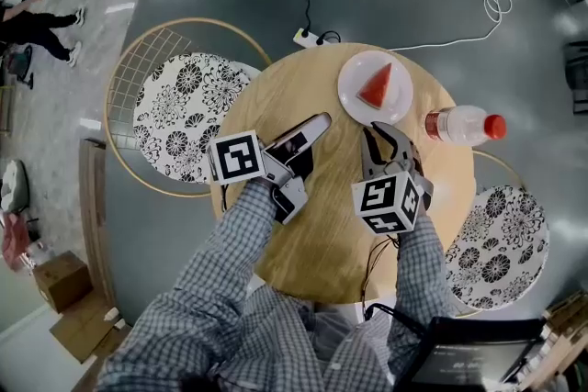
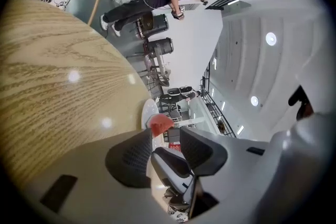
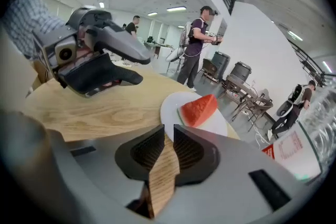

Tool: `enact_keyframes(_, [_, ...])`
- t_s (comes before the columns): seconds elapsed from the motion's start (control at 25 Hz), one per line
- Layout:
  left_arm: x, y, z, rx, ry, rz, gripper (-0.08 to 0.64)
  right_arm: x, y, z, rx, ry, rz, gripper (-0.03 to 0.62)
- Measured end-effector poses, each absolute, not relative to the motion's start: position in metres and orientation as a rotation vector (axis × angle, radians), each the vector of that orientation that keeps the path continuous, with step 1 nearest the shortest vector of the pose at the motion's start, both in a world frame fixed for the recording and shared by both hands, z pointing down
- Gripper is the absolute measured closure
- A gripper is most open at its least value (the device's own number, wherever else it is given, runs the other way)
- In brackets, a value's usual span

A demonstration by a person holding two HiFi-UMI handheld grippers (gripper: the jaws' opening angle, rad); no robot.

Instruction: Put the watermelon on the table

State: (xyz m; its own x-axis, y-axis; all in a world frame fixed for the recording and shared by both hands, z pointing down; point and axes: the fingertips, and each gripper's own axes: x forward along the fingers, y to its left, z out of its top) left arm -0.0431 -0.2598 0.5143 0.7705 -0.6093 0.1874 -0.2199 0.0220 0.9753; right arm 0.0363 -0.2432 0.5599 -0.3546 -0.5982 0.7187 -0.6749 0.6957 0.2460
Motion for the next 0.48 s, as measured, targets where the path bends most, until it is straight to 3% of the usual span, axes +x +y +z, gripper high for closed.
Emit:
enact_keyframes(0.2, [-0.036, -0.242, 0.490, 1.610, -0.652, -0.433, 0.400, 0.047, -0.237, 0.530, 1.122, -2.194, 0.337, 0.552])
enact_keyframes(0.36, [-0.033, -0.222, 0.481, 1.643, -0.669, -0.431, 0.552, 0.064, -0.224, 0.516, 1.262, -2.273, 0.575, 0.584])
enact_keyframes(0.48, [-0.027, -0.204, 0.471, 1.698, -0.657, -0.399, 0.552, 0.077, -0.211, 0.495, 1.358, -2.316, 0.620, 0.584])
